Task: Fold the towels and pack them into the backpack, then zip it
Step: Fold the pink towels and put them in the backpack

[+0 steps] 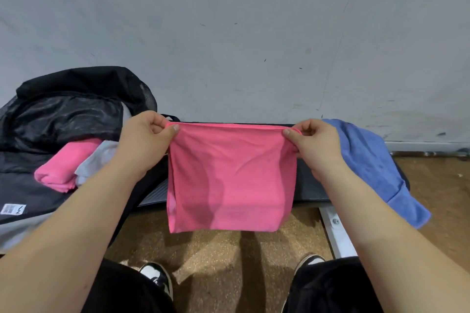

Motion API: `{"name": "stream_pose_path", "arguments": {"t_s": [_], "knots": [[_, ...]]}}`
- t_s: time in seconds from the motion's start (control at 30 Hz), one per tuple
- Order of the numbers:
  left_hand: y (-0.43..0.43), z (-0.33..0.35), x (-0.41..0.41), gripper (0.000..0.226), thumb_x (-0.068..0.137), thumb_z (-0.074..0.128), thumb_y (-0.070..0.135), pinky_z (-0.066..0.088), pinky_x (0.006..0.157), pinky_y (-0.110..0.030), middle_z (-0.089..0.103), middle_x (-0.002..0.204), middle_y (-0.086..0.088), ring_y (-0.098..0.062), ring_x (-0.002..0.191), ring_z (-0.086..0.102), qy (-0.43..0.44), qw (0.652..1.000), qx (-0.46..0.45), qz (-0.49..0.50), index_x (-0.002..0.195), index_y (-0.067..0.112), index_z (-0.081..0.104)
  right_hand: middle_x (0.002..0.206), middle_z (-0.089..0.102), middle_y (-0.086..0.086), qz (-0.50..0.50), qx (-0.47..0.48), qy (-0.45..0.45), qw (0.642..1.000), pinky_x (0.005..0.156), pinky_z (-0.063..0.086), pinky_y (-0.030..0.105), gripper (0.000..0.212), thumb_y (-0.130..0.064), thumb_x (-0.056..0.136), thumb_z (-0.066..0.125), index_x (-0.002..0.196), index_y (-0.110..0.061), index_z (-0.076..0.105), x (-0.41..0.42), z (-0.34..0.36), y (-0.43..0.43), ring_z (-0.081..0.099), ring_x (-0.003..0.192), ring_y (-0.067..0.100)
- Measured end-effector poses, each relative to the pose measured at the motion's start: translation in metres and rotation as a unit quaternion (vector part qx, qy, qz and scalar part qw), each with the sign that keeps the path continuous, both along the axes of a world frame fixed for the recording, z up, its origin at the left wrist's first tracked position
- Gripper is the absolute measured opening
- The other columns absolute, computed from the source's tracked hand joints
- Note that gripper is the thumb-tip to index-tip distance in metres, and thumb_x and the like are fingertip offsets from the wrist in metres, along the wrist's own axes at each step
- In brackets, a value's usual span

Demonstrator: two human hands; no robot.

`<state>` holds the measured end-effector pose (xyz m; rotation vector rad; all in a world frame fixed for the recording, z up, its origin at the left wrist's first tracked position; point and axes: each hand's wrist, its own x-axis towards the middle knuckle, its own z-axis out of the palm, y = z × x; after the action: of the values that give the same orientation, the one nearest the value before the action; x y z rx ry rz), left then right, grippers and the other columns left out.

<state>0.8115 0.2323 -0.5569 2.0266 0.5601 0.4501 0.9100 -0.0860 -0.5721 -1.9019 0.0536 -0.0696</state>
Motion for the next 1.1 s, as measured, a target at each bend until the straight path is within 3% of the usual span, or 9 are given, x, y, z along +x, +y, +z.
{"name": "stream_pose_path", "arguments": {"t_s": [0.2,0.37,0.43,0.53,0.63,0.77,0.83,0.93,1.1], "knots": [[0.004,-0.029,0.015,0.012,0.090,0.080,0.018,0.057,0.062,-0.033,0.071,0.073,-0.008,-0.020,0.063,0.063,0.015,0.999,-0.025,0.016,0.081,0.018,0.071,0.060,0.065,0.005,-0.030,-0.028,0.027,0.999,0.045,0.047,0.027,0.011,-0.014,0.087,0.081,0.080,-0.014,0.071,0.018,-0.011,0.007,0.056,0.045,0.018],[-0.007,-0.038,0.056,0.005,0.087,0.078,0.024,0.061,0.080,-0.038,0.075,0.072,0.002,-0.027,0.076,0.075,0.022,0.999,0.022,-0.017,0.083,0.022,0.077,0.074,0.070,-0.005,-0.053,-0.157,-0.010,0.986,0.064,0.046,0.026,0.007,-0.015,0.088,0.073,0.083,-0.019,0.075,0.039,-0.026,0.017,0.065,0.072,0.018],[-0.018,-0.041,0.067,0.005,0.091,0.075,0.021,0.056,0.087,-0.034,0.076,0.083,0.004,-0.022,0.087,0.073,0.033,0.996,0.077,-0.013,0.092,0.019,0.079,0.086,0.074,0.000,-0.065,-0.172,-0.020,0.983,0.074,0.044,0.024,0.015,-0.009,0.090,0.067,0.099,-0.014,0.078,0.048,-0.033,0.021,0.069,0.088,0.021],[-0.025,-0.047,0.083,0.027,0.095,0.071,0.019,0.051,0.102,-0.033,0.073,0.111,0.000,-0.022,0.112,0.069,0.054,0.998,0.034,-0.016,0.121,0.013,0.074,0.116,0.075,0.007,-0.040,-0.150,0.000,0.988,0.091,0.047,0.024,0.034,-0.007,0.094,0.063,0.127,-0.011,0.071,0.061,-0.040,0.029,0.069,0.110,0.022],[-0.020,-0.053,0.088,0.054,0.095,0.071,0.020,0.041,0.103,-0.028,0.060,0.133,0.003,-0.018,0.126,0.057,0.116,0.992,0.008,-0.055,0.147,0.015,0.056,0.132,0.066,0.008,0.017,-0.145,0.018,0.989,0.094,0.048,0.027,0.049,-0.010,0.095,0.064,0.143,-0.014,0.058,0.065,-0.044,0.033,0.064,0.106,0.018],[-0.011,-0.046,0.065,0.015,0.089,0.073,0.025,0.062,0.085,-0.039,0.076,0.089,0.001,-0.025,0.085,0.073,0.143,0.982,0.096,-0.077,0.099,0.014,0.074,0.106,0.071,0.005,0.035,-0.200,0.041,0.978,0.082,0.054,0.033,0.026,-0.023,0.090,0.075,0.114,-0.015,0.069,0.056,-0.041,0.019,0.067,0.090,0.024],[-0.011,-0.039,0.044,0.033,0.087,0.074,0.039,0.064,0.064,-0.042,0.074,0.063,-0.006,-0.025,0.059,0.071,0.216,0.957,0.151,-0.119,0.079,0.007,0.072,0.085,0.072,0.007,0.070,-0.280,0.080,0.954,0.066,0.054,0.035,0.024,-0.034,0.088,0.076,0.091,-0.012,0.066,0.042,-0.038,0.005,0.067,0.072,0.027],[-0.011,-0.035,0.010,0.056,0.079,0.077,0.059,0.057,0.057,-0.037,0.071,0.058,-0.008,-0.020,0.051,0.066,0.316,0.903,0.232,-0.173,0.071,0.004,0.072,0.058,0.064,0.010,0.122,-0.371,0.180,0.903,0.051,0.055,0.035,0.045,-0.045,0.090,0.071,0.070,-0.008,0.056,0.013,-0.032,-0.021,0.058,0.043,0.025],[-0.017,-0.055,-0.031,0.041,0.075,0.085,0.050,0.050,0.061,-0.029,0.069,0.062,0.003,-0.013,0.062,0.066,0.335,0.903,0.173,-0.204,0.071,0.012,0.070,0.047,0.056,0.016,0.170,-0.362,0.278,0.873,0.048,0.052,0.033,0.054,-0.046,0.091,0.073,0.057,-0.009,0.053,-0.033,-0.030,-0.049,0.052,0.037,0.026]]}}
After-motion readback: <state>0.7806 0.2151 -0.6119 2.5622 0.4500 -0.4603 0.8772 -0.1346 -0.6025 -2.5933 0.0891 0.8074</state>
